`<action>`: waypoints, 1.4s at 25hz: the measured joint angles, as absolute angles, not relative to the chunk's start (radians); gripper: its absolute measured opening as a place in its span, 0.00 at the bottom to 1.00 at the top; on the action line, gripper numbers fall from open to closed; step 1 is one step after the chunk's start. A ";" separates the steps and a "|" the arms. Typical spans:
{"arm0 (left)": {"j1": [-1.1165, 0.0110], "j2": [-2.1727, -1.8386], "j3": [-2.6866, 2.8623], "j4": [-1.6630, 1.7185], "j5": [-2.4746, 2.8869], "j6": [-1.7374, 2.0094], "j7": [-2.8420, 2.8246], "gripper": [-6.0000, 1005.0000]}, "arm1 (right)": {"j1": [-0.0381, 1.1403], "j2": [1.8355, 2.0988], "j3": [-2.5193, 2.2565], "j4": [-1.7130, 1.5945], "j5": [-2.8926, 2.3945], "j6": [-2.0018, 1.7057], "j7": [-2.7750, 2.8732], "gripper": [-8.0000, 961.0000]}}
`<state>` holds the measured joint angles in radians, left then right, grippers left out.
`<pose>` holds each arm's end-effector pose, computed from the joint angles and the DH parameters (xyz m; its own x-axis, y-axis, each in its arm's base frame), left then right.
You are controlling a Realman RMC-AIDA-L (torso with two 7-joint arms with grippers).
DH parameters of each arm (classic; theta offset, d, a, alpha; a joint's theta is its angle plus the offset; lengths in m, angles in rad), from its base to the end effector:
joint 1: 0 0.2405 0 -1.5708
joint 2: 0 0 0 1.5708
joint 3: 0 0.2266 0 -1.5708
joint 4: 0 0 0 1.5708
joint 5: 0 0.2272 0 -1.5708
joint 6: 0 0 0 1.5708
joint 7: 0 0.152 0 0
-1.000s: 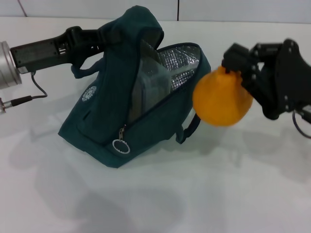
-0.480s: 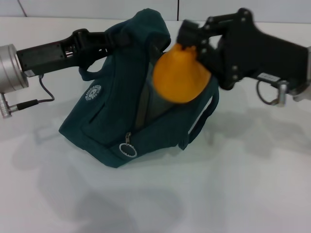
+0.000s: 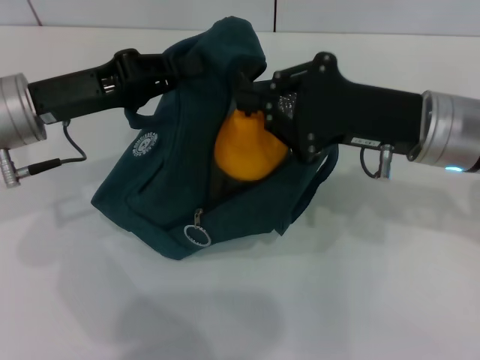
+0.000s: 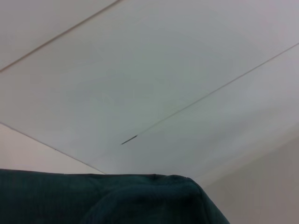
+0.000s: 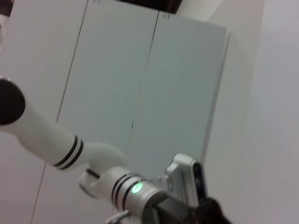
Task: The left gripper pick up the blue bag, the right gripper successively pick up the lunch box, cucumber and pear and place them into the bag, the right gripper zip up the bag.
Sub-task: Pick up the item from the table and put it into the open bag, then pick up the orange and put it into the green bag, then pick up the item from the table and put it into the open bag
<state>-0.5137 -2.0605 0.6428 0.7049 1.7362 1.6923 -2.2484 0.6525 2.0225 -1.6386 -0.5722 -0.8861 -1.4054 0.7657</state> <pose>-0.2175 0.3396 0.0550 0.1094 0.7989 0.5915 0.7755 -0.4408 0.4520 0.1054 0.3422 -0.0460 0.6400 0.2971 -0.7086 0.1016 -0.9469 -0.3052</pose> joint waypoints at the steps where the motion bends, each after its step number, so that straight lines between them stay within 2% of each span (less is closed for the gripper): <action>1: -0.514 -2.061 0.643 0.702 1.736 1.692 -2.248 0.08 | 0.653 2.023 -1.643 -0.571 -0.891 -1.401 0.766 0.03; 10: -0.514 -2.062 0.638 0.692 1.736 1.692 -2.244 0.08 | 0.644 2.027 -1.751 -0.569 -0.895 -1.381 0.812 0.02; 14: -0.513 -2.061 0.637 0.692 1.736 1.692 -2.243 0.08 | 0.631 2.018 -1.764 -0.569 -0.902 -1.354 0.919 0.02; 17: -0.512 -2.061 0.638 0.692 1.737 1.692 -2.240 0.08 | 0.602 2.015 -1.760 -0.576 -0.902 -1.361 0.908 0.03; 23: -0.513 -2.062 0.641 0.692 1.737 1.691 -2.236 0.08 | 0.525 2.025 -1.744 -0.609 -0.863 -1.371 0.799 0.04; 24: -0.513 -2.062 0.641 0.692 1.737 1.691 -2.235 0.08 | 0.525 2.025 -1.744 -0.609 -0.863 -1.371 0.799 0.09; 28: -0.512 -2.061 0.637 0.692 1.737 1.687 -2.233 0.08 | 0.394 2.022 -1.640 -0.590 -0.745 -1.495 0.663 0.27; 30: -0.510 -2.057 0.634 0.692 1.737 1.682 -2.231 0.08 | 0.340 2.019 -1.596 -0.563 -0.713 -1.522 0.611 0.41; 31: -0.510 -2.057 0.634 0.692 1.737 1.682 -2.231 0.08 | 0.324 2.017 -1.578 -0.544 -0.710 -1.521 0.602 0.48; 35: -0.500 -2.054 0.608 0.691 1.736 1.677 -2.223 0.08 | 0.306 2.014 -1.524 -0.408 -0.710 -1.503 0.593 0.66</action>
<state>-0.5003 -2.0539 0.6082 0.6913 1.7362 1.6765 -2.2228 0.3062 2.0143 -1.5237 -0.4081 -0.7102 -1.5029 0.5927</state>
